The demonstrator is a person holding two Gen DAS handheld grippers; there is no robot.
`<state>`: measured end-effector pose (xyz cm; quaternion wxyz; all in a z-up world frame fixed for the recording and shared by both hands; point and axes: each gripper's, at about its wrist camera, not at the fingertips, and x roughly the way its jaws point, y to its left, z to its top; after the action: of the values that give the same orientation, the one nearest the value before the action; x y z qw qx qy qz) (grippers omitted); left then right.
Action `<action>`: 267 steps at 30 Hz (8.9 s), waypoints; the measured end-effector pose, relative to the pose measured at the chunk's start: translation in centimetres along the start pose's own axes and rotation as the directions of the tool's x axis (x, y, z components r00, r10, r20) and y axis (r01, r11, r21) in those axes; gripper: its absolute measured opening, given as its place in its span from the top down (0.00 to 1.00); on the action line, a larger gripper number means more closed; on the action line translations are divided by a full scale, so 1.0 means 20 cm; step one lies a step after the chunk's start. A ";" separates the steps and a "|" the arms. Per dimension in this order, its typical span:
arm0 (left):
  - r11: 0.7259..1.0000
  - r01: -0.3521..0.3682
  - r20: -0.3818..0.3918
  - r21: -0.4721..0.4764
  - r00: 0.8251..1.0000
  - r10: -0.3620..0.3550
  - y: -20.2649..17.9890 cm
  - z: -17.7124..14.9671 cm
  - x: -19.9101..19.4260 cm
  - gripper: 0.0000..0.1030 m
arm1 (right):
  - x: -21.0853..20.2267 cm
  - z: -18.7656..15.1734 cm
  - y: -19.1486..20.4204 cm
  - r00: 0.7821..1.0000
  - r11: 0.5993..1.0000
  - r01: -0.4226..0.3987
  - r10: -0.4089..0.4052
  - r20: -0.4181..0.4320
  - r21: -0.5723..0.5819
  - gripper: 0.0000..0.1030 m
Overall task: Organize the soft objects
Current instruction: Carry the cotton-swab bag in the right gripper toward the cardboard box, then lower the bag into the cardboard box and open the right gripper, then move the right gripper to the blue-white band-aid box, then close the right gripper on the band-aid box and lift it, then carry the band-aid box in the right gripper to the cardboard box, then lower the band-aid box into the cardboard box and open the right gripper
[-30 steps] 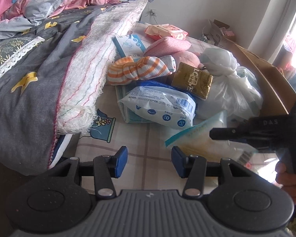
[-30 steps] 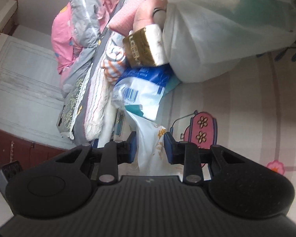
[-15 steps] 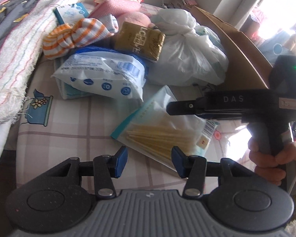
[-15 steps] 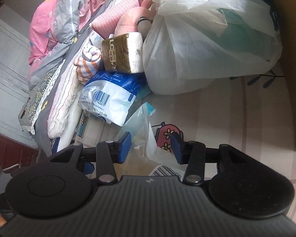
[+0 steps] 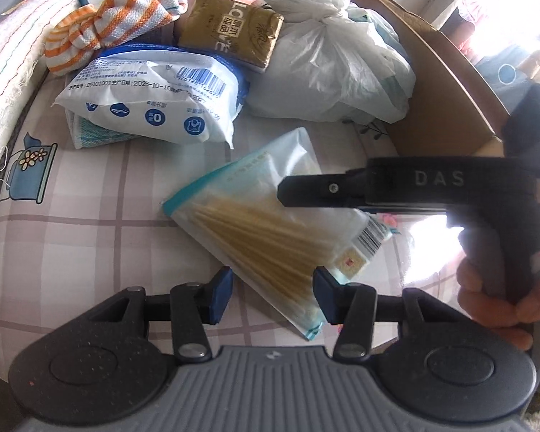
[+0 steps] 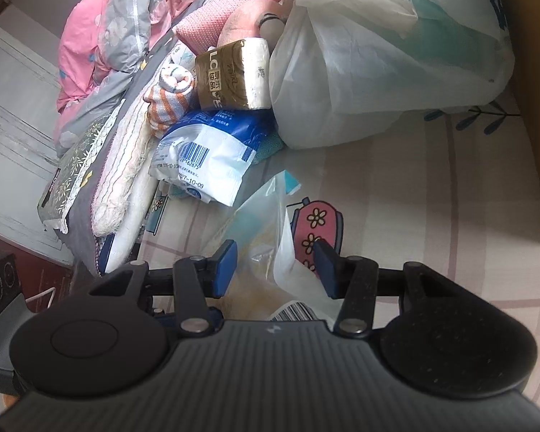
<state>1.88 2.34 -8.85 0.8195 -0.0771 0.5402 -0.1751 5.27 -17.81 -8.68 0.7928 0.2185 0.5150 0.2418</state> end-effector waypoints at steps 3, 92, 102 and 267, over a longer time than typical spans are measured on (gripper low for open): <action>1.000 0.008 0.008 -0.024 1.000 -0.007 0.02 0.00 0.01 0.50 | 0.00 -0.03 -0.01 1.000 1.000 -0.023 0.023 -0.014 0.011 0.56; 0.963 -0.018 0.211 0.270 0.977 -0.041 -0.85 1.71 0.36 0.33 | -0.09 1.50 -1.42 0.983 0.867 -0.042 -0.053 0.176 0.497 0.71; 0.968 -0.043 0.243 0.247 0.970 -0.019 -0.76 1.59 0.22 0.30 | -0.16 1.44 -1.37 0.975 0.849 -0.040 -0.082 0.206 0.528 0.46; 0.953 -0.154 0.312 0.262 0.948 0.067 -0.95 1.52 0.14 0.25 | -0.30 1.57 -1.52 0.883 0.870 0.423 -0.459 0.101 0.254 0.55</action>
<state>26.83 -18.23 7.02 0.9030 0.0461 0.3824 -0.1903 36.86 -48.41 -10.83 0.8355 0.2013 0.5107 -0.0238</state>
